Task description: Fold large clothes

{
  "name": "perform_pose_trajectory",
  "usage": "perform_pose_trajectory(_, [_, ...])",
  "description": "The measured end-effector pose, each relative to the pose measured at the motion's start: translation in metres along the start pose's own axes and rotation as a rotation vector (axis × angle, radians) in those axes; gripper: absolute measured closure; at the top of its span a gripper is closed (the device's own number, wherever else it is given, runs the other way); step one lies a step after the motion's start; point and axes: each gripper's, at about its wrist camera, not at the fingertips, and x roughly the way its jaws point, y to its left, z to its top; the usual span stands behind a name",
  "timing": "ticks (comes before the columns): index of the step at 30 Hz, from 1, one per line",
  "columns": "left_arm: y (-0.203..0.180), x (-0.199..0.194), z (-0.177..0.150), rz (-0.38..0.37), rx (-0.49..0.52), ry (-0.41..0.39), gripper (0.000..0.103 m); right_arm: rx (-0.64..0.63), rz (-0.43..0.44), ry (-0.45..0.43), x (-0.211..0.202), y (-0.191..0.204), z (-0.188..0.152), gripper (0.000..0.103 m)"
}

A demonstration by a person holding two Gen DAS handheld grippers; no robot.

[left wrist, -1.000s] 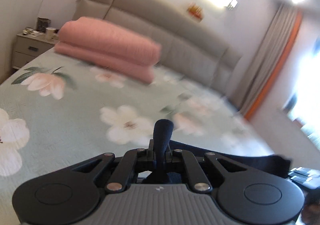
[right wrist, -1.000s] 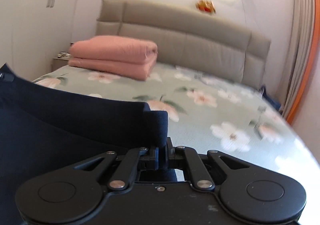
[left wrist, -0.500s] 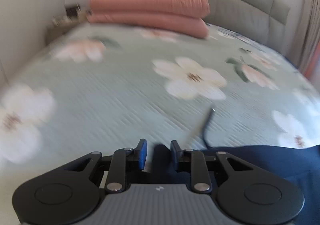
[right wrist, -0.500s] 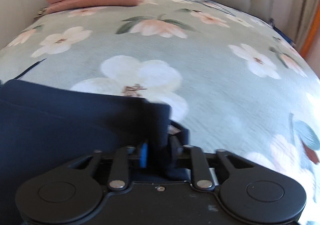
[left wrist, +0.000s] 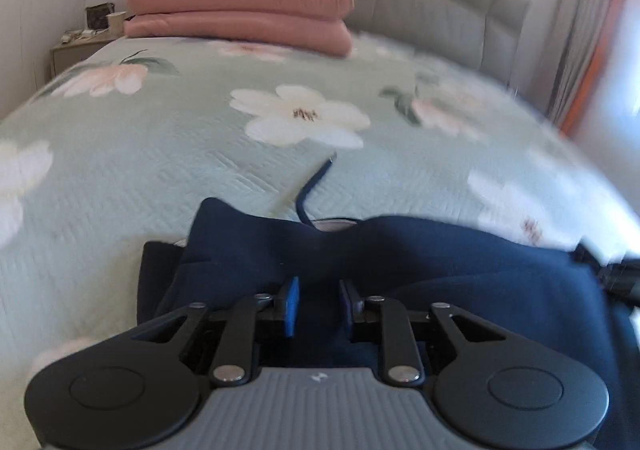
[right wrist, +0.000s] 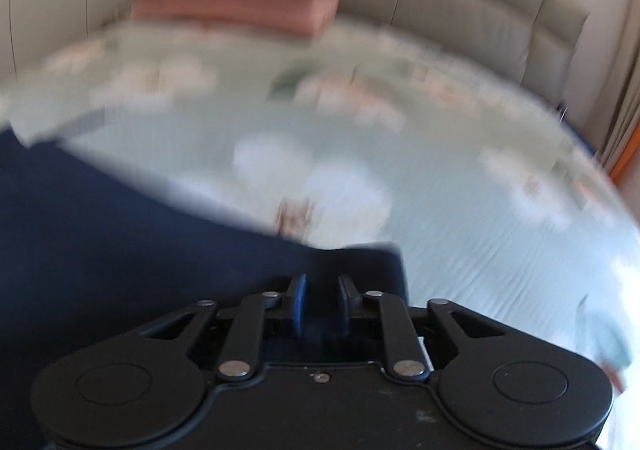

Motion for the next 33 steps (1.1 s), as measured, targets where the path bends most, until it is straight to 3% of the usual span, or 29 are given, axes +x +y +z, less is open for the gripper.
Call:
perform_pose_trajectory(2, [0.012, -0.014, 0.004, -0.005, -0.045, 0.002, 0.082, 0.024, -0.029, 0.014, -0.013, -0.010, -0.007, 0.092])
perform_pose_trajectory(5, [0.012, -0.056, 0.000, 0.060, 0.019, -0.033, 0.075, 0.016, -0.090, 0.056, -0.041, -0.022, -0.017, 0.091])
perform_pose_trajectory(9, [-0.012, -0.116, -0.006, -0.016, 0.048, -0.053, 0.070, -0.061, -0.159, 0.071, -0.090, -0.024, -0.032, 0.090])
perform_pose_trajectory(12, [-0.046, -0.141, -0.015, -0.125, 0.056, -0.055, 0.062, -0.063, -0.107, 0.013, -0.147, -0.001, -0.026, 0.089])
perform_pose_trajectory(14, [-0.070, -0.146, -0.034, -0.186, 0.061, -0.021, 0.062, 0.003, -0.006, -0.030, -0.177, 0.027, -0.019, 0.088])
perform_pose_trajectory(17, [-0.081, -0.129, -0.074, -0.204, 0.004, 0.085, 0.065, 0.073, 0.170, -0.016, -0.192, 0.084, -0.022, 0.087])
perform_pose_trajectory(18, [-0.078, -0.122, -0.087, -0.199, -0.016, 0.109, 0.065, 0.059, 0.187, -0.009, -0.191, 0.105, -0.029, 0.087])
perform_pose_trajectory(20, [-0.071, -0.125, -0.113, -0.165, 0.019, 0.084, 0.064, 0.019, 0.179, 0.035, -0.180, 0.138, -0.052, 0.087])
perform_pose_trajectory(23, [-0.043, -0.135, -0.135, -0.044, 0.017, 0.104, 0.063, 0.021, 0.107, 0.089, -0.171, 0.143, -0.093, 0.088])
perform_pose_trajectory(24, [-0.028, -0.142, -0.139, -0.029, -0.021, 0.118, 0.075, 0.043, 0.092, 0.102, -0.174, 0.134, -0.100, 0.086])
perform_pose_trajectory(25, [-0.014, -0.150, -0.141, -0.017, -0.047, 0.133, 0.095, 0.055, 0.057, 0.133, -0.175, 0.126, -0.105, 0.085])
perform_pose_trajectory(27, [0.006, -0.168, -0.142, 0.021, -0.059, 0.165, 0.095, 0.073, -0.007, 0.210, -0.173, 0.110, -0.113, 0.085])
perform_pose_trajectory(29, [0.019, -0.191, -0.140, 0.072, -0.061, 0.172, 0.086, 0.088, -0.023, 0.245, -0.177, 0.096, -0.114, 0.085])
perform_pose_trajectory(32, [0.036, -0.222, -0.129, 0.091, -0.111, 0.121, 0.051, 0.077, -0.009, 0.181, -0.198, 0.101, -0.097, 0.084])
perform_pose_trajectory(33, [0.044, -0.228, -0.128, 0.091, -0.155, 0.112, 0.027, 0.078, 0.013, 0.143, -0.204, 0.107, -0.087, 0.084])
